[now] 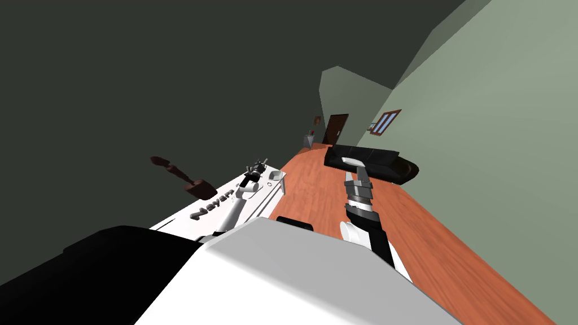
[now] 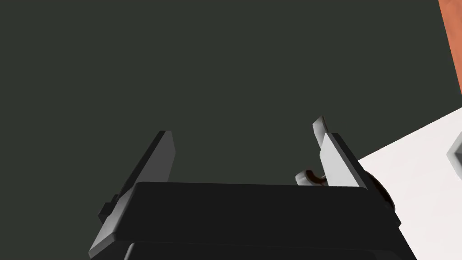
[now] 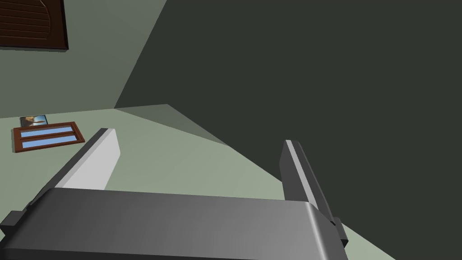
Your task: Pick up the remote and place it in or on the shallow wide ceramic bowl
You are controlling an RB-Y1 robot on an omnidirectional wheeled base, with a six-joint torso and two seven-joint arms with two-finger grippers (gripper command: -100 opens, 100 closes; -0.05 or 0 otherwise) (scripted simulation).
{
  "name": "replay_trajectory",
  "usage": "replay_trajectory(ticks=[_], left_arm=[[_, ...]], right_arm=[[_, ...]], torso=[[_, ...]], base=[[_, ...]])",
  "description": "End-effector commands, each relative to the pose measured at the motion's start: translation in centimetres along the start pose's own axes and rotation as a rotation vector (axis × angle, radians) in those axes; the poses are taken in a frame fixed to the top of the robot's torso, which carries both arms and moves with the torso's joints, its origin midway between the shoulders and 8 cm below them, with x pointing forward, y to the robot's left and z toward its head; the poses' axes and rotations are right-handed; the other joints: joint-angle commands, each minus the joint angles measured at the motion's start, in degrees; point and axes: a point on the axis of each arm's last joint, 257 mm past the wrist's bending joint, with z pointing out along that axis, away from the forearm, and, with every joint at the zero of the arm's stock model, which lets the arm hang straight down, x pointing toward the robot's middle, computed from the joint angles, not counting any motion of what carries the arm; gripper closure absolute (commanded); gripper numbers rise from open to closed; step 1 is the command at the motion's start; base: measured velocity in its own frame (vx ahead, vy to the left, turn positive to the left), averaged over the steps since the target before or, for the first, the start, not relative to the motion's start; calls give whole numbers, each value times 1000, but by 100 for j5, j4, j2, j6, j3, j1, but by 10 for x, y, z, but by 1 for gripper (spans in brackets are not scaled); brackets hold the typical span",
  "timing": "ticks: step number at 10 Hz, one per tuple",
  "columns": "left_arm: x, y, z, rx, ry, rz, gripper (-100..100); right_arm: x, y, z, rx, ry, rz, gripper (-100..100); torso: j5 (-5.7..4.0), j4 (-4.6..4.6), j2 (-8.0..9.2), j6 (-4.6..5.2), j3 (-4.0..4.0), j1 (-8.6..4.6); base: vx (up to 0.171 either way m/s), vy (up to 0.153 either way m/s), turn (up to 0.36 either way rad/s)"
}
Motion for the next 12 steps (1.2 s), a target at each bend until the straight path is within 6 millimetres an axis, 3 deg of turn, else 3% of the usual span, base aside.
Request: replay_trajectory(ticks=[1,2,3,5,8,10,11,12], left_arm=[[-22,16,4,-60,-44,-37,-100],[-24,24,3,-89,-54,-38,-100],[-41,33,6,-126,-87,-72,-100],[-45,43,4,-157,-100,-73,-100],[-87,73,1,-261,-192,-150,-100],[-89,80,-1,-292,-202,-151,-100],[-109,94,-6,-338,-249,-192,-100],[-110,99,-8,-358,-256,-193,-100]], right_arm=[[0,0,0,0,0,0,0],[0,0,0,0,0,0,0],[0,0,0,0,0,0,0],[0,0,0,0,0,0,0],[0,0,0,0,0,0,0],[0,0,0,0,0,0,0],[0,0,0,0,0,0,0],[0,0,0,0,0,0,0]], torso=[[0,0,0,0,0,0],[1,-1,-2,1,-1,3],[1,0,1,-1,0,5],[1,0,0,-1,0,4],[2,0,2,0,1,8],[2,0,2,-1,1,8],[2,1,6,-1,3,7],[2,1,4,0,2,9]], base=[[29,-9,-31],[26,-5,-18],[34,-9,-25],[18,-5,-8],[22,2,-35],[16,4,-8],[20,4,-42],[20,10,-25]])
